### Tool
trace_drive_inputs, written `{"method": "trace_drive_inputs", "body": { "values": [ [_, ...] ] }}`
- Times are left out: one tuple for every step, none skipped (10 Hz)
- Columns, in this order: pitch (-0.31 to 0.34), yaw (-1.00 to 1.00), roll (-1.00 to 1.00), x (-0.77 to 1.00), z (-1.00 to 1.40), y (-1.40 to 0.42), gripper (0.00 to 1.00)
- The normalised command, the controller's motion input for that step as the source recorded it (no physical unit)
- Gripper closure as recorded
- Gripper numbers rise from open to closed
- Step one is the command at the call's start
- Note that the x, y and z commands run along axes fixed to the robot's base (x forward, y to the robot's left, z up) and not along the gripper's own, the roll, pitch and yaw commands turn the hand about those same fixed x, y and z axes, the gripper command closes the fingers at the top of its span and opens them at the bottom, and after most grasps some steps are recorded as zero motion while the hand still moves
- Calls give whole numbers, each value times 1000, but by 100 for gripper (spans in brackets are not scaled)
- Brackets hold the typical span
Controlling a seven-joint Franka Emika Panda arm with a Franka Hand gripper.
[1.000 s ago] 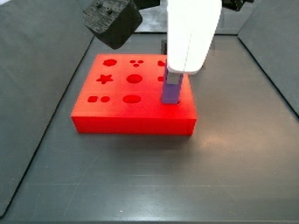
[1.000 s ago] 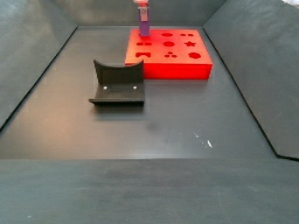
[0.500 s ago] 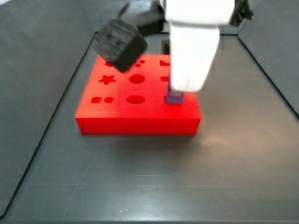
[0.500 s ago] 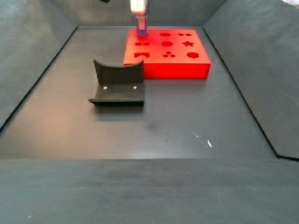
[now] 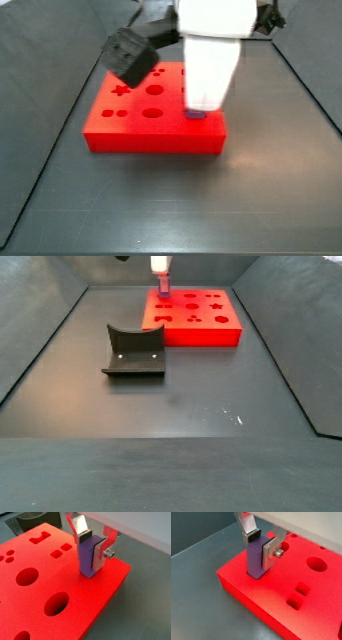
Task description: Insert the rectangle object.
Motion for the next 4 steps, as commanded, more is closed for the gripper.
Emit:
{"method": "trace_drive_inputs", "body": {
  "values": [
    [0,0,0,17,-29,0,100],
    [0,0,-31,429,-126,0,100],
    [0,0,0,129,-17,0,100],
    [0,0,0,0,0,0,100]
  ]
}}
